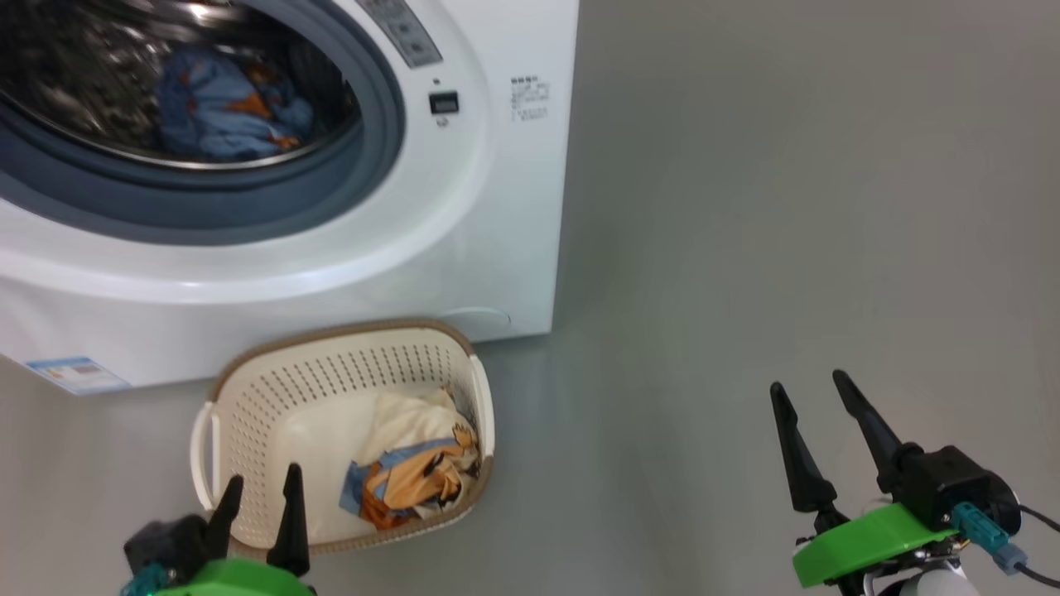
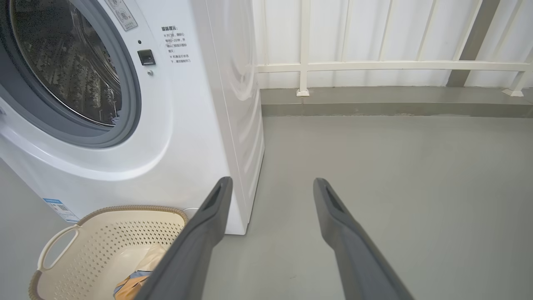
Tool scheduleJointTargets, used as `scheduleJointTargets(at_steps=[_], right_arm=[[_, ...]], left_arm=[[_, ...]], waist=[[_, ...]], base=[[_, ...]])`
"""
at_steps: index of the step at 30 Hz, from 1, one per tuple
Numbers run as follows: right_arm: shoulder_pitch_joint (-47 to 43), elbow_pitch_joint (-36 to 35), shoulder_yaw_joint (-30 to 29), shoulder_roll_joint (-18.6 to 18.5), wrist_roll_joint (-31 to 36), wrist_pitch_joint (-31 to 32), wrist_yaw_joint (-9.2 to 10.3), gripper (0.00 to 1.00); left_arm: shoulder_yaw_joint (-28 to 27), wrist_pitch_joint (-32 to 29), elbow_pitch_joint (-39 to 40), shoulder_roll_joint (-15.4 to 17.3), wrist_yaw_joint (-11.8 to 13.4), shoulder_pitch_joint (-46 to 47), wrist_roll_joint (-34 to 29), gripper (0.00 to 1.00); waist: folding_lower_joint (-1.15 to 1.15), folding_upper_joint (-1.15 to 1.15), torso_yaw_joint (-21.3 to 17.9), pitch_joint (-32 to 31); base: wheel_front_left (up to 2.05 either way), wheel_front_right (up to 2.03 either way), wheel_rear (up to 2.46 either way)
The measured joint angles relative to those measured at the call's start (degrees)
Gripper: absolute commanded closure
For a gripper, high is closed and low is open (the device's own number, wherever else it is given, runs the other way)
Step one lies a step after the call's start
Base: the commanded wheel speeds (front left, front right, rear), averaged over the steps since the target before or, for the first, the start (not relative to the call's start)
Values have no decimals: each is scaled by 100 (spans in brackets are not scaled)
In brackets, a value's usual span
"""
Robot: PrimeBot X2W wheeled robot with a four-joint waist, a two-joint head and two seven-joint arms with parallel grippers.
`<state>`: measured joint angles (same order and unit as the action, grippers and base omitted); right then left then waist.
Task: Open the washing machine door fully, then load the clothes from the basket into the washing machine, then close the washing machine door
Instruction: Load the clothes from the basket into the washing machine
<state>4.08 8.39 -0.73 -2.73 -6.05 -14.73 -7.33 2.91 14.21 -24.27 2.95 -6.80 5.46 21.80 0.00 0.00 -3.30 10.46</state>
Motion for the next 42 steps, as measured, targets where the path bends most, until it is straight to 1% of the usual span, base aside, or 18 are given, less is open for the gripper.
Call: scheduleJointTargets(at_steps=[2,11,13,14,15,17,18,21,25,28,33,35,36,38,42], right_arm=[[81,-35,1,-1,0,0,0,0],[420,-199,60,-2,-19,0,0,0],[518,-248,154,-1,-102,0,0,0],[619,-282,209,-1,-170,0,0,0],[619,-282,209,-1,-170,0,0,0],[688,-299,257,-3,-198,0,0,0],[735,-310,332,-3,-276,0,0,0],[864,-363,390,-1,-382,0,0,0],[1024,-414,413,-2,-490,0,0,0],[1087,-447,483,-2,-545,0,0,0],[1261,-519,576,0,-676,0,0,0],[1278,-535,592,0,-694,0,0,0],[1278,-535,592,0,-694,0,0,0],[1282,-563,624,0,-727,0,0,0],[1359,-617,679,3,-802,0,0,0]], left_arm=[[89,1,-211,55,-11,224,0,0],[586,-110,-1227,511,-55,1318,29,0],[732,-152,-1407,630,-55,1578,92,0],[866,-223,-1582,789,-55,1835,136,0],[866,-223,-1582,789,-55,1835,136,0],[973,-270,-1746,913,-55,2079,252,0],[1146,-345,-1923,1068,-55,2324,305,0],[1356,-439,-2206,1298,-55,2689,364,0],[1727,-680,-2524,1525,-55,3176,515,0],[2145,-869,-2660,1699,-56,3468,619,0],[2632,-1081,-2932,2020,-60,3847,942,0],[2784,-1159,-3027,2118,-60,3996,1084,0],[2784,-1159,-3027,2118,-60,3996,1084,0],[2892,-1249,-3104,2162,-60,4144,1277,0],[3206,-1451,-3203,2241,-60,4403,1545,0]], waist=[[0,0,-35,192],[0,0,-265,1086],[0,0,-336,1285],[0,0,-413,1483],[0,0,-413,1483],[0,0,-494,1678],[0,0,-579,1876],[0,0,-708,2173],[0,0,-882,2568],[0,0,-1009,2846],[0,0,-1225,3254],[0,0,-1310,3394],[0,0,-1310,3394],[-1,0,-1394,3522],[0,0,-1547,3740]], base=[[0,0,0],[0,0,0],[0,0,0],[0,0,0],[0,0,0],[0,0,0],[0,0,0],[0,0,0],[0,0,0],[0,0,0],[0,0,0],[0,0,0],[0,0,0],[0,0,0],[0,0,0]])
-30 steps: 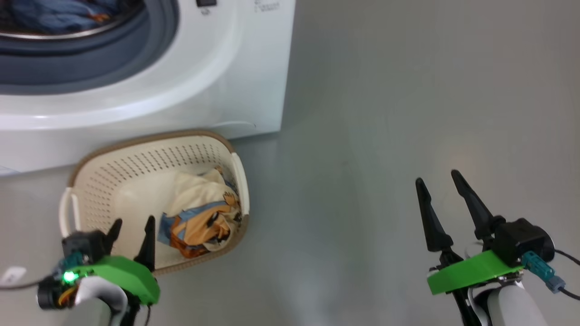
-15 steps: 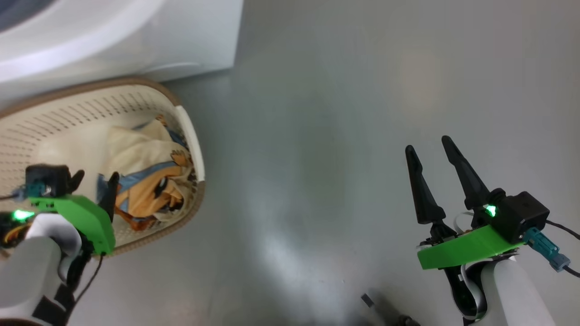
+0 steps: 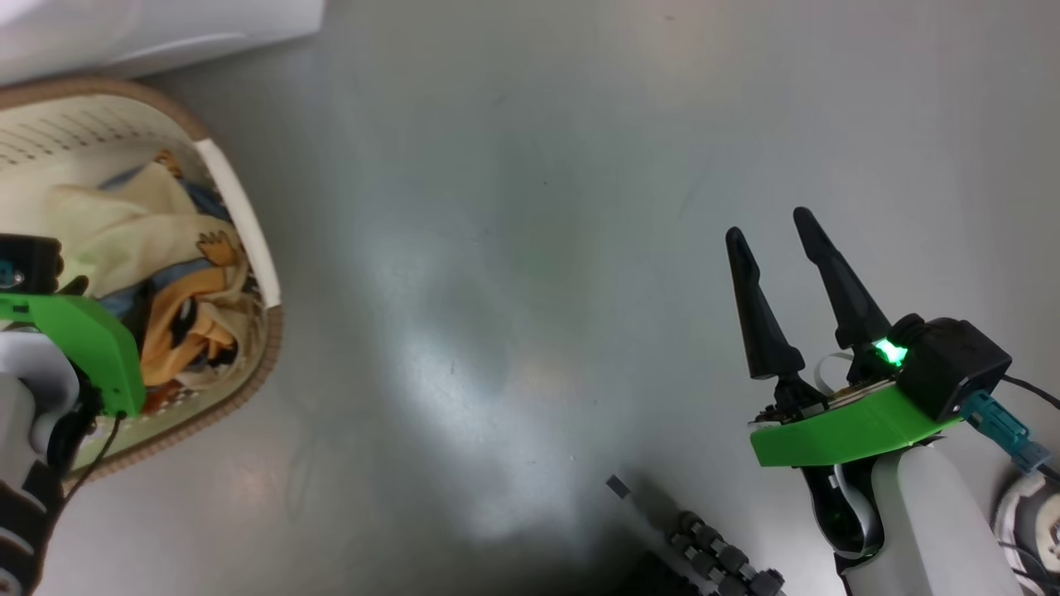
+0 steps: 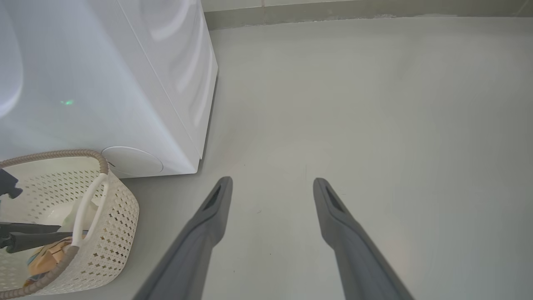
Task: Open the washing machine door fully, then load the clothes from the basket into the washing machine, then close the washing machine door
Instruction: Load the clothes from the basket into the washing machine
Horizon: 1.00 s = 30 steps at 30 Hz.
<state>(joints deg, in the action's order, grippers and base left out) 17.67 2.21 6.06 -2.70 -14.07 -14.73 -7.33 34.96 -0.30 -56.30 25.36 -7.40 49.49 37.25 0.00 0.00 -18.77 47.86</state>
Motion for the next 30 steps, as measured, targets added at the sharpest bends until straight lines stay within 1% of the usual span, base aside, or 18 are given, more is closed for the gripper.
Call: scheduleJointTargets(at_steps=[6,14,30], right_arm=[[3,-73,3,1,-9,0,0,0],[1,-154,2,4,11,0,0,0],[-81,-330,-31,7,140,0,0,0]], left_arm=[[471,-232,-247,60,0,308,212,0],[906,-304,-611,51,0,668,345,0],[1444,-383,-1247,-292,0,1184,564,0]], waist=[[0,0,-111,229],[0,0,-90,348],[0,0,-30,499]], base=[[0,0,0],[0,0,0],[0,0,0]])
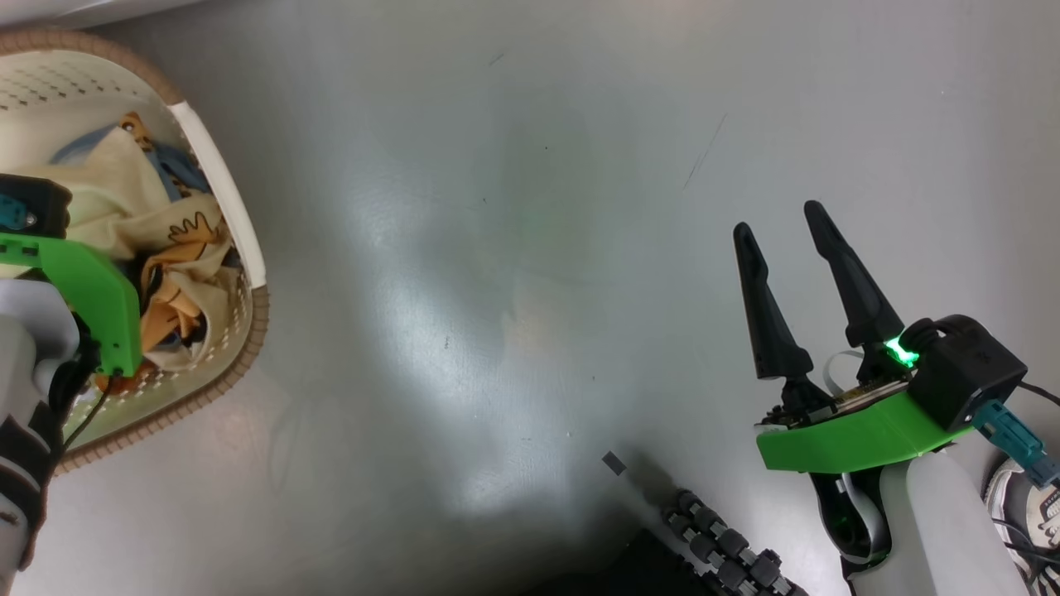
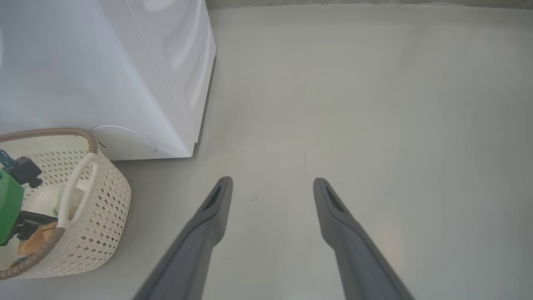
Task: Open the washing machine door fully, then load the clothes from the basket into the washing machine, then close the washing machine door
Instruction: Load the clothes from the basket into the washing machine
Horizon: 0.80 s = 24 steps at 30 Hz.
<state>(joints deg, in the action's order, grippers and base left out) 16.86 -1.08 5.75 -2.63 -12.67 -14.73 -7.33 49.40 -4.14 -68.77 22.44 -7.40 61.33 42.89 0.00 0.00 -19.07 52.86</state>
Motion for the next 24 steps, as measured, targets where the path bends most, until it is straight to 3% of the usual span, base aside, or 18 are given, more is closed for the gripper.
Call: scheduleJointTargets(at_steps=[1,2,3,24], right_arm=[[-19,-7,-3,0,0,0,0,0],[-37,-21,-1,0,1,0,0,0],[-49,-27,1,1,1,0,0,0],[47,18,125,2,-1,0,0,0]], left_arm=[[13,-19,-29,-11,0,10,24,0],[23,-46,-62,-24,0,13,51,54],[32,-47,-99,-34,0,14,67,100],[205,231,-143,18,0,35,568,100]], waist=[[0,0,3,4],[0,0,5,6],[0,0,7,8],[0,0,-64,-215]], base=[[0,0,0],[0,0,0],[0,0,0],[0,0,0]])
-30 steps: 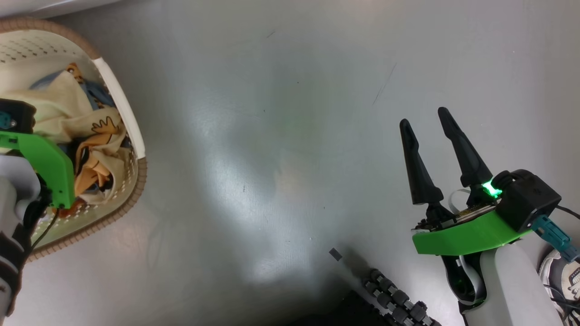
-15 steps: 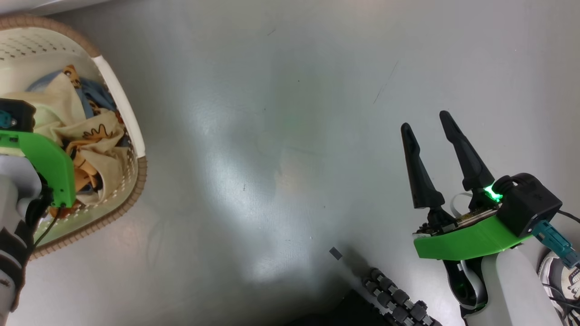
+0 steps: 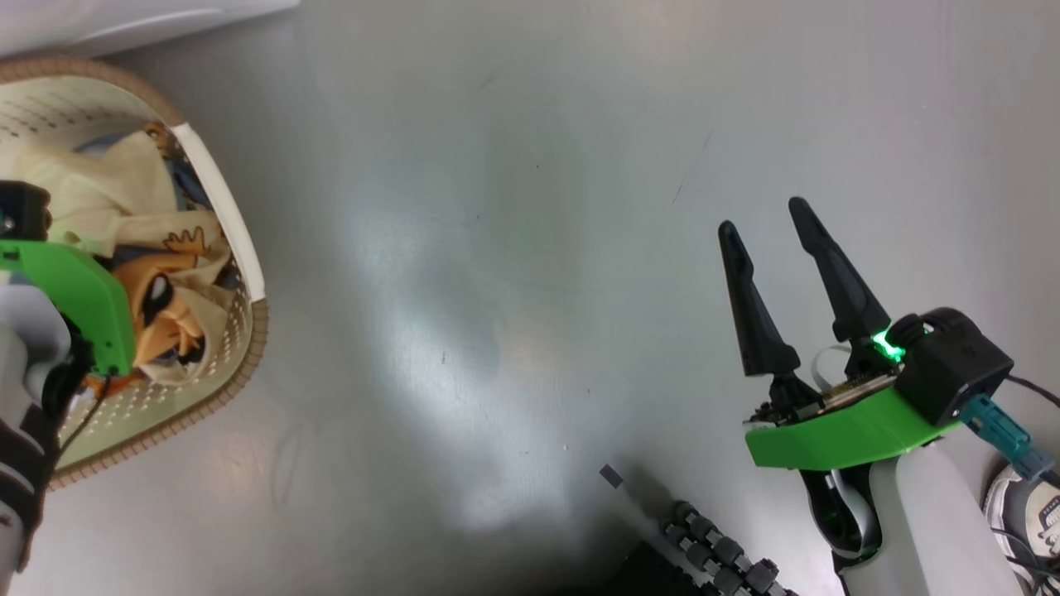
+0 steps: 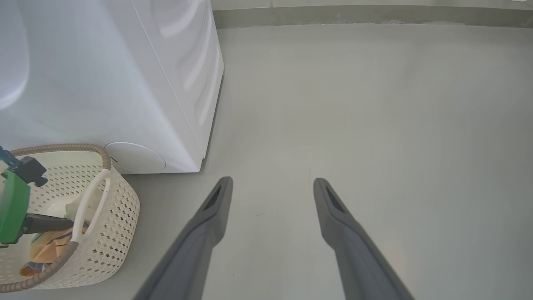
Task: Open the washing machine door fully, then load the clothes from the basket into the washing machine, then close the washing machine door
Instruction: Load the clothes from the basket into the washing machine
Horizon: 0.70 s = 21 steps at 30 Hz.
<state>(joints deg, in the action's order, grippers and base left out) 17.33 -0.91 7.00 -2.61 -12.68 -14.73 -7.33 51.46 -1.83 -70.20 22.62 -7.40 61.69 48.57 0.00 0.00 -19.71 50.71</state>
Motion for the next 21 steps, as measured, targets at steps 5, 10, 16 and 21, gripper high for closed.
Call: scheduleJointTargets(at_steps=[5,10,16,21], right_arm=[[77,64,35,0,15,0,0,0],[177,169,57,-1,171,0,0,0],[168,270,42,-2,281,0,0,0],[138,364,16,-4,401,0,0,0]], left_arm=[[22,286,51,2,0,-160,143,100],[71,698,171,-14,0,-399,315,100],[169,1230,265,-89,0,-631,368,100],[192,1438,348,-172,0,-778,408,100]], waist=[[0,0,2,-159],[0,0,43,-408],[0,0,171,-737],[0,0,283,-964]], base=[[0,0,0],[0,0,0],[0,0,0],[0,0,0]])
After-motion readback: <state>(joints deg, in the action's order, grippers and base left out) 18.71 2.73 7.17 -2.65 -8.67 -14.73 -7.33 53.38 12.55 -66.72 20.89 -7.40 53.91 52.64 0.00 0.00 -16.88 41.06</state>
